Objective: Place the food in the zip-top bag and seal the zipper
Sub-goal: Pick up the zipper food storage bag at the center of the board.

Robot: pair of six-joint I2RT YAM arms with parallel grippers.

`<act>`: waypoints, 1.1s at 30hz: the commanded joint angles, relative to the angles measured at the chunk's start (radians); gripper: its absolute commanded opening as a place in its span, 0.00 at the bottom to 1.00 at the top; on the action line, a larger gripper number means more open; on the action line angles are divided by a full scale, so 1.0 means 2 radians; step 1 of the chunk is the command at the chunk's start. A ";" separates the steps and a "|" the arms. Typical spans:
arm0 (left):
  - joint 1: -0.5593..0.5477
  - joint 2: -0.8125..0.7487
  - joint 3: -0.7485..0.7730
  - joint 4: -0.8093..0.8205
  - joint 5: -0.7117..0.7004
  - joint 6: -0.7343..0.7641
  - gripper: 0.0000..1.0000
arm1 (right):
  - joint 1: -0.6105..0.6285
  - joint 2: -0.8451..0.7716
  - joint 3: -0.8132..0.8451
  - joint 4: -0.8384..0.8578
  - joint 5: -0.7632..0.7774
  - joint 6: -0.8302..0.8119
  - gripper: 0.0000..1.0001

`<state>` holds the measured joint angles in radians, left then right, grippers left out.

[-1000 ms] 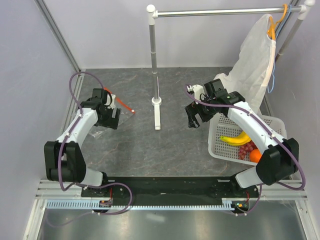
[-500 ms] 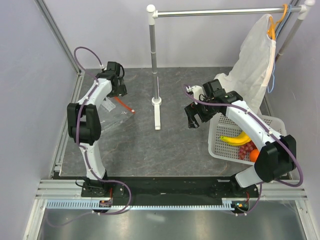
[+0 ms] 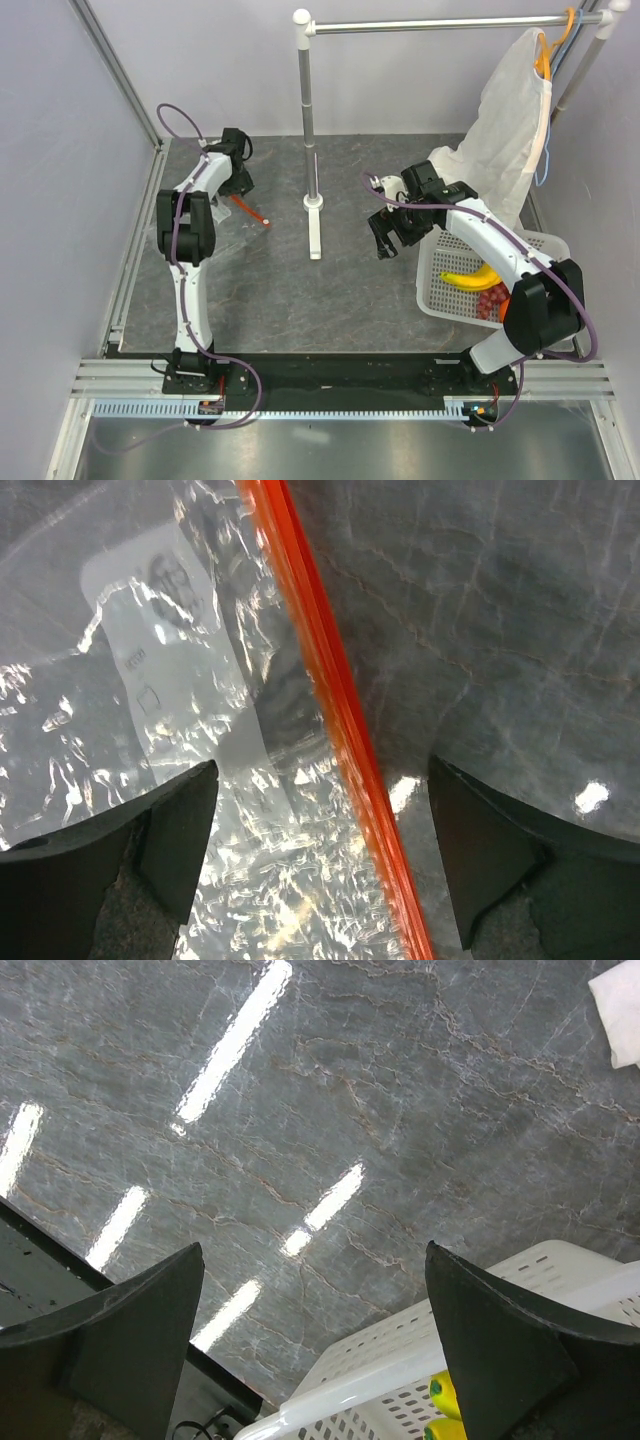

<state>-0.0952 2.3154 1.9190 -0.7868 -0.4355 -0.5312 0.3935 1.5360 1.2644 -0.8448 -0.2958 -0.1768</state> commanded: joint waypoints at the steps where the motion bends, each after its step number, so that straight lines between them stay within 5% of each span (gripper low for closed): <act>1: 0.026 0.024 0.031 -0.022 0.023 -0.043 0.89 | 0.000 0.002 0.000 0.010 0.003 0.003 0.98; 6: 0.028 0.017 0.021 -0.028 0.047 -0.025 0.77 | 0.000 0.004 0.001 0.011 -0.001 0.007 0.98; 14: 0.028 -0.045 -0.034 -0.029 0.075 0.023 0.42 | 0.000 -0.027 -0.025 0.023 -0.016 0.022 0.98; 17: 0.025 -0.090 -0.064 -0.028 0.091 0.052 0.20 | 0.000 -0.037 -0.026 0.017 -0.019 0.019 0.98; 18: 0.025 -0.104 -0.075 -0.028 0.103 0.061 0.02 | 0.000 -0.039 -0.024 0.016 -0.019 0.018 0.98; 26: 0.021 -0.273 -0.212 -0.041 0.180 0.071 0.02 | 0.000 -0.088 -0.024 0.027 -0.074 0.039 0.98; 33: -0.003 -0.407 -0.292 -0.042 0.332 0.076 0.02 | 0.000 -0.133 -0.022 0.098 -0.178 0.088 0.98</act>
<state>-0.0696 1.6230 1.3952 -0.8661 0.0063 -0.4191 0.3935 1.3235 1.2114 -0.7673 -0.4885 -0.0715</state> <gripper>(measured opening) 0.027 0.982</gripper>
